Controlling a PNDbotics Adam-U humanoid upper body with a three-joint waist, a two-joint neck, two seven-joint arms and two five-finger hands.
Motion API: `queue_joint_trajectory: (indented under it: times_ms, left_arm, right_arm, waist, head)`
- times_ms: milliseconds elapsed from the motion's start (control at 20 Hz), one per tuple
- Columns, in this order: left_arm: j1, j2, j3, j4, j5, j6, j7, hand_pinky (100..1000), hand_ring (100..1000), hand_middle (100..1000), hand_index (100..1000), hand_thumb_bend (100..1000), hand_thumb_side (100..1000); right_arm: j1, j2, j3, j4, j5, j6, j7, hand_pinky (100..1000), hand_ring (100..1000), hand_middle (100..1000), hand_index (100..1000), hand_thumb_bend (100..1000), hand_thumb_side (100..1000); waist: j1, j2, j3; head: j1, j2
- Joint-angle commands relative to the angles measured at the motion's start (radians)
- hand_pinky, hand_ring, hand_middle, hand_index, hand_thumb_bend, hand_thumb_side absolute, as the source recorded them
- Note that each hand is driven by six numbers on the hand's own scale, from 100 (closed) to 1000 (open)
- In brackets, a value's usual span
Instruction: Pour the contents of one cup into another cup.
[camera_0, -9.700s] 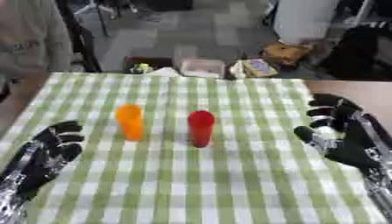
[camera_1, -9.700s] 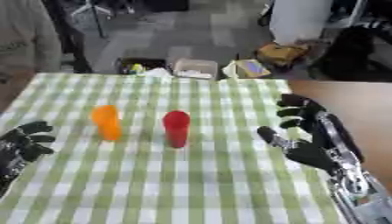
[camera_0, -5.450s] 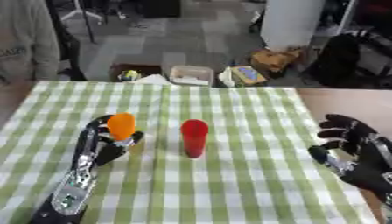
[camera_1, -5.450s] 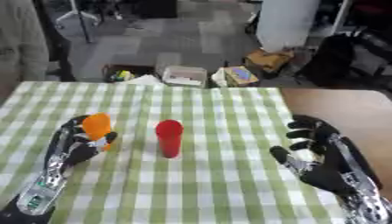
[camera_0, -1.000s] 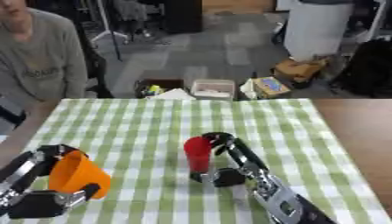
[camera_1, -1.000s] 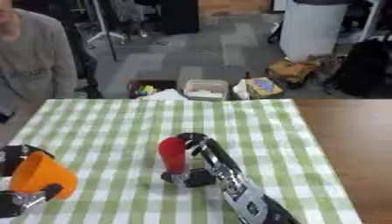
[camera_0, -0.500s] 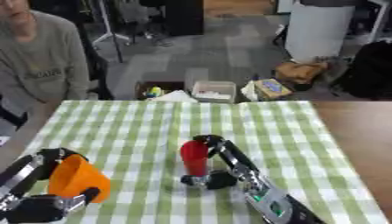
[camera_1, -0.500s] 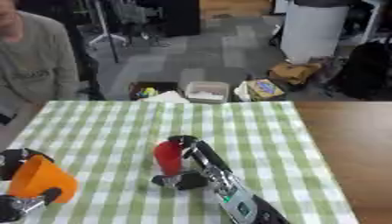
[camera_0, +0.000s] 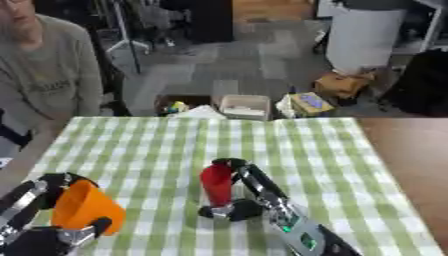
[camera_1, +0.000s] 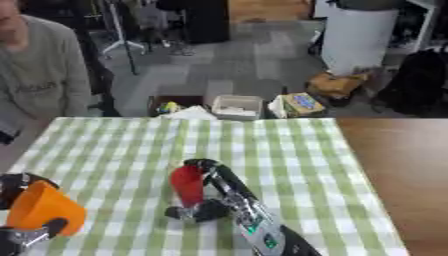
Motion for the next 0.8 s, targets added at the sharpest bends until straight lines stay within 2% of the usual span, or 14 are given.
queue_joint_trajectory:
  times_ms: [50,300,700,800]
  left_arm:
    - [-0.019,0.01,0.0,-0.02,-0.002,-0.002,-0.003,437,414,396,693,348,178]
    - [-0.018,0.01,-0.001,-0.021,-0.002,-0.002,-0.004,437,415,396,693,347,178]
    - [-0.018,0.01,-0.002,-0.021,-0.004,-0.002,-0.004,439,415,396,693,345,179]
    - [-0.018,0.01,-0.002,-0.021,-0.003,-0.002,-0.004,439,415,396,693,344,179]
  right_arm:
    - [-0.023,0.006,0.001,0.0,0.016,-0.005,0.001,604,699,726,876,744,431]
    - [-0.026,0.013,0.005,0.003,0.023,-0.01,0.0,597,689,725,879,751,430]
    - [-0.028,0.015,0.007,-0.005,0.02,0.0,-0.02,523,549,581,860,675,363]
    - [-0.028,0.015,0.007,-0.006,0.017,0.004,-0.027,487,493,530,851,640,315]
  waist:
    - [0.001,-0.013,0.005]
    - [0.002,-0.014,0.005]
    - [0.003,-0.016,0.003]
    - [0.004,-0.016,0.003]
  head:
    - [-0.006,-0.011]
    - [-0.007,-0.012]
    - [-0.007,-0.014]
    - [-0.006,-0.015]
